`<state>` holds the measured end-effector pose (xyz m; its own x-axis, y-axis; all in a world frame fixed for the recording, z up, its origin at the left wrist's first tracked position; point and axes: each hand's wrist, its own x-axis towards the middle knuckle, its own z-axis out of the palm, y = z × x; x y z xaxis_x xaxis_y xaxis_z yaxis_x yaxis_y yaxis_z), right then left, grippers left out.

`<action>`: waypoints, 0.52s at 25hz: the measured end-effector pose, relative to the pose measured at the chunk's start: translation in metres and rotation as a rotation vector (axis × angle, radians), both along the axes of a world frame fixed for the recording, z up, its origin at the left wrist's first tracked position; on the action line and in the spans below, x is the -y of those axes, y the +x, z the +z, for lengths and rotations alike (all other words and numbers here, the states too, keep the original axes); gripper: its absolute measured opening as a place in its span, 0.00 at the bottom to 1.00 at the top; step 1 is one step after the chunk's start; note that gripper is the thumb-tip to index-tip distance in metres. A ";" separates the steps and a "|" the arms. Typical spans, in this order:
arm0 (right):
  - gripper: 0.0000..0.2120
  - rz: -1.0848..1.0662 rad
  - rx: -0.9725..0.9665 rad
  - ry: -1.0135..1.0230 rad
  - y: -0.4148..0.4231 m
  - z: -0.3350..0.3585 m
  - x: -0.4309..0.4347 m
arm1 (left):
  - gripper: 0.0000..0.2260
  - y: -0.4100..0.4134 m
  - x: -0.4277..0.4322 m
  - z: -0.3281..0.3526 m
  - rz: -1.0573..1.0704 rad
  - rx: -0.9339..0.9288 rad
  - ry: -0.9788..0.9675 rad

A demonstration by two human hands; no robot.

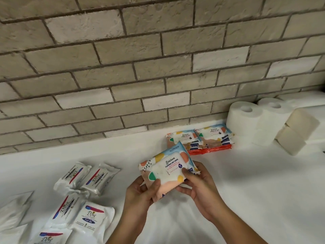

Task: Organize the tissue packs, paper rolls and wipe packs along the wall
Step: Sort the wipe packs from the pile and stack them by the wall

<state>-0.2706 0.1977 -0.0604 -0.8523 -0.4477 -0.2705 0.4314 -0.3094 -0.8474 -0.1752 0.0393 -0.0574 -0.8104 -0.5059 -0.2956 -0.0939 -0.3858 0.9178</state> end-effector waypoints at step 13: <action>0.14 -0.164 -0.289 0.569 -0.128 -0.028 -0.035 | 0.21 -0.129 -0.033 -0.005 -0.258 0.250 -0.350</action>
<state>-0.3990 0.2328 -0.0886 -0.9710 -0.1612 -0.1764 0.1471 0.1786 -0.9729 -0.3040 0.0720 -0.0626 -0.8480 -0.4022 -0.3452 -0.3794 0.0057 0.9252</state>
